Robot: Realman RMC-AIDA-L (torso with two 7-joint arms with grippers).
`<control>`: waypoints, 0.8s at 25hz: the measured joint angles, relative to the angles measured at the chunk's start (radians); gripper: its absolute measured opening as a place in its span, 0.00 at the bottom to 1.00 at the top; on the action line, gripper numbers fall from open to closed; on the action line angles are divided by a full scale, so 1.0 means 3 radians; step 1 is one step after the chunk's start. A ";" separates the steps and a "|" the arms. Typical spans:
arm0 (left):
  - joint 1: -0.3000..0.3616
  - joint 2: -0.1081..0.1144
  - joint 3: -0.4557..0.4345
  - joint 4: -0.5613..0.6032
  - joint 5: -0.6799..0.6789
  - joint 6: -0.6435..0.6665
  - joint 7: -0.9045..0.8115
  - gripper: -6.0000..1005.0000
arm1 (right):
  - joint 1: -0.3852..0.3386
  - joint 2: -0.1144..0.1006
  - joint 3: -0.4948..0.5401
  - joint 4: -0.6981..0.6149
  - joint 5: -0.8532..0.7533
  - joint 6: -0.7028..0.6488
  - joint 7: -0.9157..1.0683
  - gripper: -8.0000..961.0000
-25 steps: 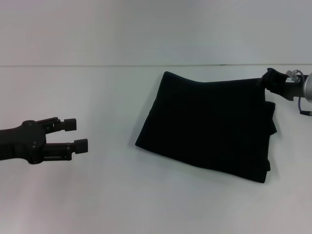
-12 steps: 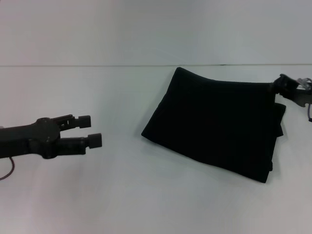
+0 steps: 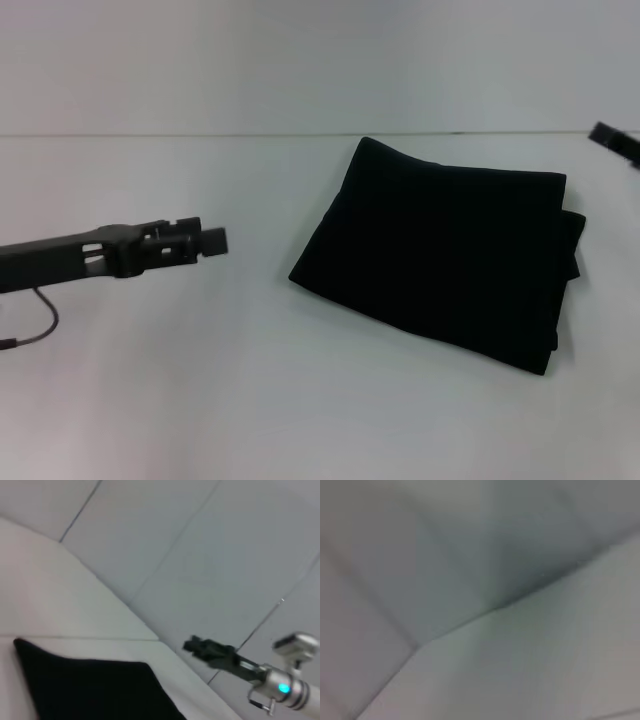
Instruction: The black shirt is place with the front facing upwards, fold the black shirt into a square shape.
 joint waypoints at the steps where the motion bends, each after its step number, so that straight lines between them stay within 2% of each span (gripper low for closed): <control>1: -0.0032 0.0011 0.0030 -0.0018 0.0009 -0.0044 -0.0097 0.94 | -0.0023 -0.0008 -0.0014 -0.0003 -0.0015 -0.0227 -0.0295 0.38; 2: -0.0060 0.0022 0.0059 -0.0031 0.0013 -0.0086 -0.0186 0.94 | -0.0032 -0.0006 -0.0029 -0.0003 -0.0045 -0.0362 -0.0514 0.42; 5: -0.0157 0.0052 0.0155 -0.0076 0.0034 -0.0226 -0.0455 0.94 | -0.0023 0.0061 -0.0057 0.0006 -0.0197 -0.0512 -0.1055 0.54; 7: -0.0209 0.0057 0.0169 -0.0087 0.0059 -0.0314 -0.0582 0.94 | 0.0017 0.0138 -0.0061 0.0009 -0.0332 -0.0438 -0.1246 0.63; 8: -0.0229 0.0057 0.0172 -0.0090 0.0072 -0.0353 -0.0637 0.94 | 0.0063 0.0219 -0.0073 0.0011 -0.0483 -0.0272 -0.1338 0.68; 9: -0.0253 0.0055 0.0178 -0.0100 0.0094 -0.0414 -0.0719 0.94 | 0.0063 0.0219 -0.0073 0.0011 -0.0483 -0.0272 -0.1338 0.72; 12: -0.0331 0.0056 0.0202 -0.0182 0.0174 -0.0590 -0.0931 0.94 | 0.0133 0.0295 -0.0112 0.0076 -0.0736 0.0091 -0.1389 0.83; 15: -0.0396 0.0077 0.0227 -0.0299 0.0236 -0.0747 -0.1089 0.93 | 0.0169 0.0294 -0.0138 0.0216 -0.0815 0.0359 -0.1397 0.92; 20: -0.0502 0.0077 0.0306 -0.0402 0.0345 -0.1034 -0.1400 0.93 | 0.0148 0.0284 -0.0157 0.0260 -0.0816 0.0546 -0.1408 0.92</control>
